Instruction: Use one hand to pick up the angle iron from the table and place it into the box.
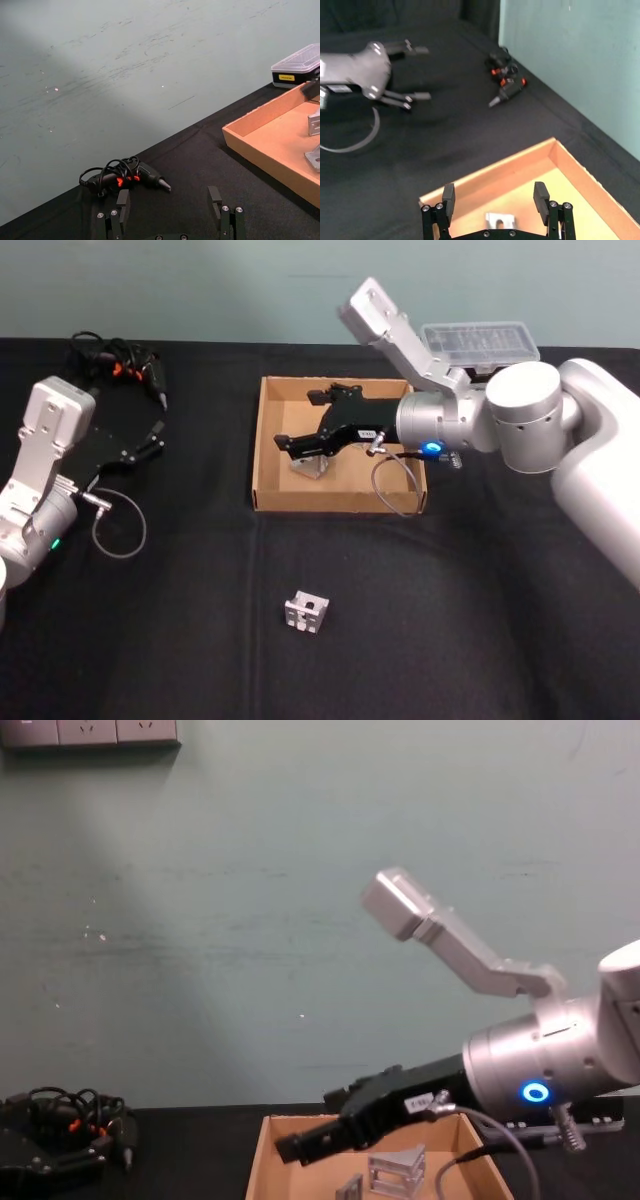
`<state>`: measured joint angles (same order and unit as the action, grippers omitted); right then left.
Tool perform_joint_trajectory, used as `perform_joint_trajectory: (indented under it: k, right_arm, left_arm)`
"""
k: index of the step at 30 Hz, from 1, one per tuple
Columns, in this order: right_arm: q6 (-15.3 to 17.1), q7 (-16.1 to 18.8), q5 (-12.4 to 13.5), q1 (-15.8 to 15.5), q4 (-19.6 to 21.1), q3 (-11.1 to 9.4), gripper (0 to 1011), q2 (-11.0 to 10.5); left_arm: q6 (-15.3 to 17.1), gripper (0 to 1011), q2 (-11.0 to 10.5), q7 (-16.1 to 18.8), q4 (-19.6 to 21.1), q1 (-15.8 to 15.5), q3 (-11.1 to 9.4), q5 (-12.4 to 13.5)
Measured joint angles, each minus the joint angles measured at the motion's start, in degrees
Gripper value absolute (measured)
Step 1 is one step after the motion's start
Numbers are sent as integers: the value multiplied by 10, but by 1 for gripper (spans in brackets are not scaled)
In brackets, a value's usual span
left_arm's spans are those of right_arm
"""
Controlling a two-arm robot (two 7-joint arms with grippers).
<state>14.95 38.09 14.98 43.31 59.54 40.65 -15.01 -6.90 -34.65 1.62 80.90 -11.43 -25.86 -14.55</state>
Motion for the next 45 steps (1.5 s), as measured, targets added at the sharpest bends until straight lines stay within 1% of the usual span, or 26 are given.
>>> perform_joint_trajectory:
  k: [2,3,4,6,7,8,9,11,12,14,15,18,19,22,23,25,28,29,32,34,37,40,41,45]
  right_arm:
    - [-2,5,16,-20,41,-15,1000,-16]
    - [-2,5,16,-20,41,-15,1000,-16]
    - [-2,7,24,-33,66,-22,1000,-28]
    - [-3,9,33,-45,89,-27,1000,-40]
    - [-3,12,41,-57,112,-31,1000,-53]
    - [-3,13,44,-63,122,-33,1000,-59]
    - [-4,16,49,-73,139,-35,1000,-70]
    - [-6,20,55,-83,156,-36,1000,-84]
    - [-11,27,62,-92,169,-37,1000,-96]
    - [-16,37,67,-99,179,-37,1000,-107]
    - [-23,49,73,-105,186,-37,1000,-119]
    - [-34,71,82,-110,193,-34,1000,-134]
    - [-43,88,87,-112,194,-31,1000,-143]
    - [-55,113,93,-112,195,-25,1000,-156]
    - [-67,134,97,-112,196,-20,1000,-165]
    - [-77,151,100,-112,197,-16,1000,-171]
    - [-99,196,109,-109,194,-4,1000,-186]
    - [-104,203,110,-107,192,-1,1000,-188]
    - [-118,229,114,-102,184,8,1000,-193]
    - [-123,239,116,-99,179,13,1000,-194]
    - [-137,259,115,-91,165,26,1000,-194]
    - [-146,268,112,-86,158,35,1000,-191]
    - [-151,273,109,-83,154,42,1000,-189]
    - [-157,281,103,-79,150,54,1000,-185]
  left_arm:
    - [0,1011,0,0,0,0,0,0]
    - [0,1011,0,0,0,0,0,0]
    - [0,1011,0,0,0,0,0,0]
    - [0,1011,0,0,0,0,0,0]
    - [0,1011,0,0,0,0,0,0]
    - [0,1011,0,0,0,0,0,0]
    - [0,1011,0,0,0,0,0,0]
    - [0,1011,0,0,0,0,0,0]
    - [0,1011,0,0,0,0,0,0]
    - [0,1011,0,0,0,0,0,0]
    - [0,1011,0,0,0,0,0,0]
    - [0,1011,0,0,0,0,0,0]
    - [0,1011,0,0,0,0,0,0]
    - [0,1011,0,0,0,0,0,0]
    - [0,1011,0,0,0,0,0,0]
    - [0,1011,0,0,0,0,0,0]
    - [0,1011,0,0,0,0,0,0]
    - [0,1011,0,0,0,0,0,0]
    - [0,1011,0,0,0,0,0,0]
    - [0,1011,0,0,0,0,0,0]
    - [0,1011,0,0,0,0,0,0]
    - [0,1011,0,0,0,0,0,0]
    - [0,1011,0,0,0,0,0,0]
    - [0,1011,0,0,0,0,0,0]
